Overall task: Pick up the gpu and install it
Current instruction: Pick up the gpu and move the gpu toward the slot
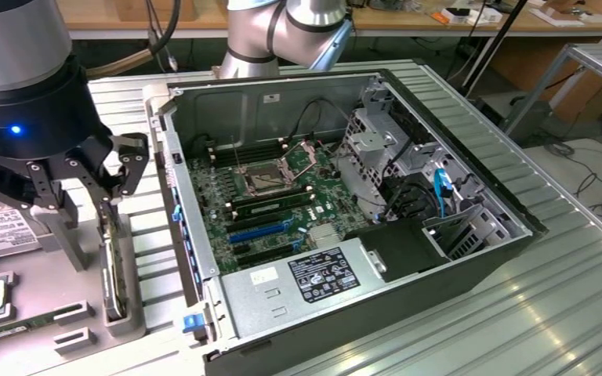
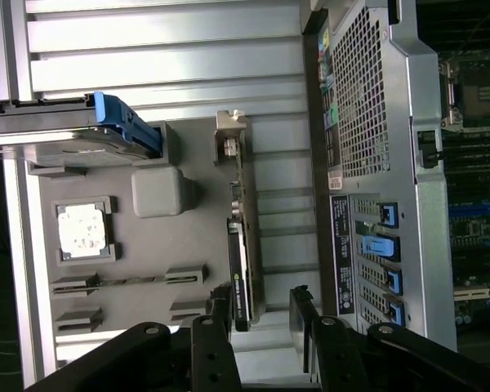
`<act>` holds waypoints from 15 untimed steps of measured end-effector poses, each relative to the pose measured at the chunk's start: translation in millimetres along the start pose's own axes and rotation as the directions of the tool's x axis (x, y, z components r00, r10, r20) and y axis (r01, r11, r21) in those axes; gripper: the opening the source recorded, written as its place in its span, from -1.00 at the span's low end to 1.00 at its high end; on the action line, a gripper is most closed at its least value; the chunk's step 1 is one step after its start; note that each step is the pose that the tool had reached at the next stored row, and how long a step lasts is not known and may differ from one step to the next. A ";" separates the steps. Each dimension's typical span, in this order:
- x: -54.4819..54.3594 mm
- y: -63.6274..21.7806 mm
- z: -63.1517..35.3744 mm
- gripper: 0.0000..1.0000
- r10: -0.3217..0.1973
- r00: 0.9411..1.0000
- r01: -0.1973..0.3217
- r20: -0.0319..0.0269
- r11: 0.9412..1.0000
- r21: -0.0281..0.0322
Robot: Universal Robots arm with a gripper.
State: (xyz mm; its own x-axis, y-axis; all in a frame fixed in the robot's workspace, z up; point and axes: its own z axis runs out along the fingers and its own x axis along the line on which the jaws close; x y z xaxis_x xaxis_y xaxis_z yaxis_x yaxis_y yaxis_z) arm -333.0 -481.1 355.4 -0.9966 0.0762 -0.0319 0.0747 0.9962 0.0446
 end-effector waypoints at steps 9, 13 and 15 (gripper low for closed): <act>0.4 -0.5 11.5 -0.15 0.000 1.000 0.000 0.000 1.000 0.000; 0.9 -0.7 15.7 -0.15 0.000 1.000 0.000 0.000 1.000 0.000; 1.4 -0.8 17.4 -0.15 0.000 1.000 0.000 0.000 1.000 0.000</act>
State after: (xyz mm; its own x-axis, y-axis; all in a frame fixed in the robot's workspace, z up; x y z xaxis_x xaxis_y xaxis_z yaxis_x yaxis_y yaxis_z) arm -333.9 -481.1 338.0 -0.9966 0.0762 -0.0319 0.0748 0.9962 0.0443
